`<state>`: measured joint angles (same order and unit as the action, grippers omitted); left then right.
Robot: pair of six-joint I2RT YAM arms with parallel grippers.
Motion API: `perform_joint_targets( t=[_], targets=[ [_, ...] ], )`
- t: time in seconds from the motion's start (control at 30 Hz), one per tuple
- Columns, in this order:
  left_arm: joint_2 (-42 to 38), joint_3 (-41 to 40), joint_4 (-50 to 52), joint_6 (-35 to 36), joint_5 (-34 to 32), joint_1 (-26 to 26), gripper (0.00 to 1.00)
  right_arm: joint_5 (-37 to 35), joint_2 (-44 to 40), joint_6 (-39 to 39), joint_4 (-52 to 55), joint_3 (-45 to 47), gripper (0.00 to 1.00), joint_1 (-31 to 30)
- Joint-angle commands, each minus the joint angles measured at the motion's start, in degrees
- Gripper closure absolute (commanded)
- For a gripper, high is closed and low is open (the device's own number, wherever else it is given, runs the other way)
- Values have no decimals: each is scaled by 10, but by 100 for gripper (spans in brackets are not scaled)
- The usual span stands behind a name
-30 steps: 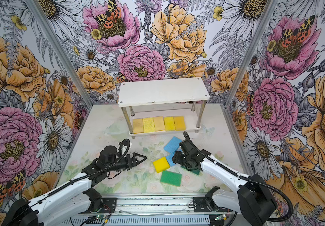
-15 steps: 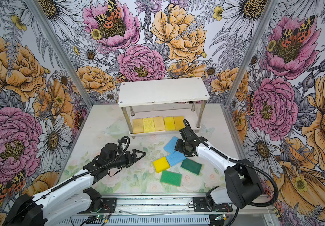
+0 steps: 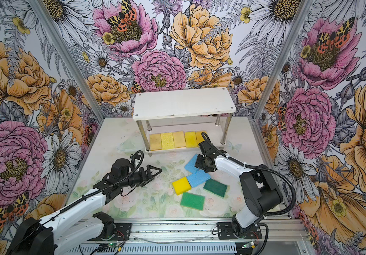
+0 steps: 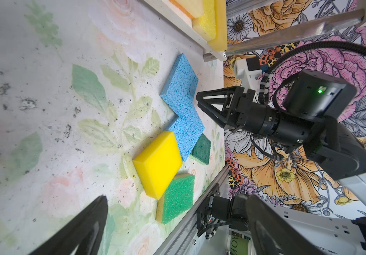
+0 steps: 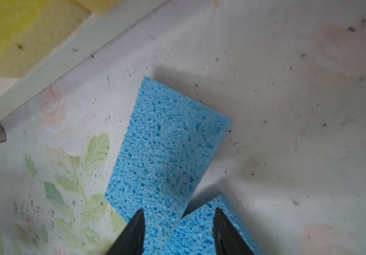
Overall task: Arrange cleaning sponges on a shelf
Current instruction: Pick up the cleaning sponge at the center of the table.
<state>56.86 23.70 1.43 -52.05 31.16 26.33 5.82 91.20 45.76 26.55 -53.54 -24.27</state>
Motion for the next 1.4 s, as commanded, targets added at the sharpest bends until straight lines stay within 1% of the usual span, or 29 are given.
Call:
perform_joint_targets(
  t=[0.0,0.23,0.5,0.53,0.6,0.73,0.77,0.83,0.9,1.0,1.17,1.3,1.37],
  targets=[
    [2,15,-3,15,15,-7,1,0,10,0,-36,-4,50,9],
    [0,19,-2,14,17,-9,1,7,25,0,-53,3,54,17],
    [-2,20,5,15,15,-10,1,16,50,5,-74,12,56,19],
    [-2,21,4,15,15,-9,1,17,52,6,-76,12,57,19],
    [-2,21,7,16,16,-10,1,15,53,8,-82,14,64,19],
    [-4,22,16,21,14,-13,1,16,39,12,-95,19,87,20],
    [-4,22,16,22,14,-13,1,16,33,13,-97,20,90,20],
    [-4,21,13,22,15,-15,1,18,16,16,-100,22,92,20],
    [-2,20,10,22,18,-16,1,22,-4,19,-100,23,95,20],
    [5,23,-6,19,31,-21,1,54,-27,24,-98,24,96,20],
    [25,39,-28,16,55,-22,1,164,-42,12,-83,26,99,20],
    [46,38,-89,-18,68,-16,1,246,-59,-27,-62,34,99,19],
    [63,42,-121,-35,76,-6,1,272,-78,-50,-57,41,99,17]
  ],
)
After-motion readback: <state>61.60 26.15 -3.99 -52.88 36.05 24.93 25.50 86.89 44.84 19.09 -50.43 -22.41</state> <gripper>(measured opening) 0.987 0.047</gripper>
